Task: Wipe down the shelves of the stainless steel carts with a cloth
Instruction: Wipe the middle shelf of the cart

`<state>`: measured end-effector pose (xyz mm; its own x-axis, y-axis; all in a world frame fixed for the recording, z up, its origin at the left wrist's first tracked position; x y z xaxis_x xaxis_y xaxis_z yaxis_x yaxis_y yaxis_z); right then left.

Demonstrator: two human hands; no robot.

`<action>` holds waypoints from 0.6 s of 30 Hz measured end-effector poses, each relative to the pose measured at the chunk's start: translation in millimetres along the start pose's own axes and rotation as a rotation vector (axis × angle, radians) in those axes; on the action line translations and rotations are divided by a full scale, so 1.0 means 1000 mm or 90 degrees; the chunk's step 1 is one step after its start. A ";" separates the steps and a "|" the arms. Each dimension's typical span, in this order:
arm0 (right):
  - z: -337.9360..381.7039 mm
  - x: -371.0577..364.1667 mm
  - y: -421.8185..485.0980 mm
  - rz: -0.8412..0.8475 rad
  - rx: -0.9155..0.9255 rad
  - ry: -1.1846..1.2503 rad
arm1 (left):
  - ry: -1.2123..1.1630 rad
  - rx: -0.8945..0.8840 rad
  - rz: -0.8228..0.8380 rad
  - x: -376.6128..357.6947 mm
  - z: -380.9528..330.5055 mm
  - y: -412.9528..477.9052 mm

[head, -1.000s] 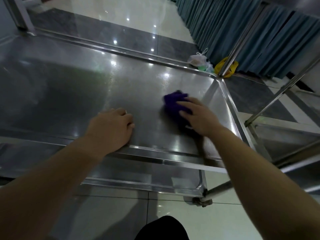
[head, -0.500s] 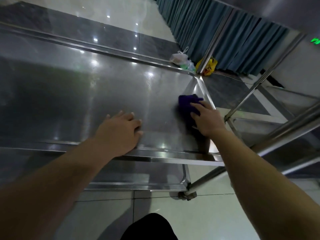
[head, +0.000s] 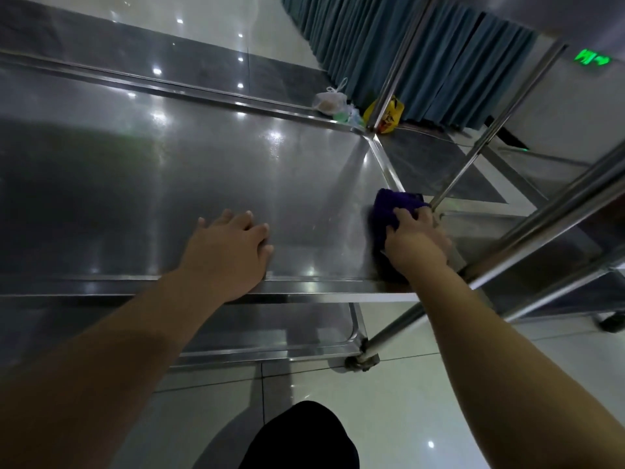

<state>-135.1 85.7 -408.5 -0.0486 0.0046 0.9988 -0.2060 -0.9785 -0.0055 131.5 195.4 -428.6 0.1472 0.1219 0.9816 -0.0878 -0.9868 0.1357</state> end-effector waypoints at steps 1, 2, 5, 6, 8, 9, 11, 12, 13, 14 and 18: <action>0.014 -0.002 -0.015 0.003 0.048 0.019 | 0.001 0.002 -0.003 0.000 0.000 0.000; 0.030 -0.003 -0.034 -0.008 0.127 0.053 | 0.000 0.003 -0.007 0.001 0.000 -0.002; 0.044 -0.003 -0.079 -0.020 0.314 0.135 | -0.005 -0.003 -0.005 0.001 0.002 -0.004; 0.034 0.001 -0.076 -0.015 0.292 0.130 | -0.007 -0.008 0.001 0.001 0.002 -0.004; 0.004 0.008 -0.060 -0.023 0.144 0.049 | -0.007 -0.014 0.017 -0.001 0.001 -0.002; -0.007 0.010 -0.055 -0.026 0.069 -0.005 | -0.001 -0.017 0.027 -0.002 0.000 -0.001; -0.002 0.010 -0.062 -0.035 0.034 -0.067 | 0.009 -0.019 0.038 -0.003 -0.001 0.000; 0.010 0.009 -0.072 -0.038 0.066 -0.059 | 0.009 -0.018 0.041 -0.003 -0.001 -0.001; 0.024 0.007 -0.085 -0.046 0.121 -0.032 | 0.004 -0.018 0.044 -0.003 -0.001 -0.001; 0.035 0.005 -0.100 -0.058 0.185 0.006 | -0.006 -0.018 0.047 -0.003 -0.001 -0.002; 0.027 0.009 -0.114 -0.040 0.223 0.130 | -0.061 -0.037 0.091 0.002 0.004 -0.001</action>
<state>-85.5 192.2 -397.4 -0.2465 0.0725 0.9664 0.1291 -0.9859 0.1069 135.9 195.8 -427.5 0.2214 -0.0324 0.9746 -0.1706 -0.9853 0.0060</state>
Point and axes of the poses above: each hand's wrist, its own y-axis towards the middle knuckle, its own x-axis out of the back of the hand, z = x × y, the point moved 8 cm from there along y, towards the middle knuckle, and after that the axes turned 7 degrees about -x, right-handed, at the moved point
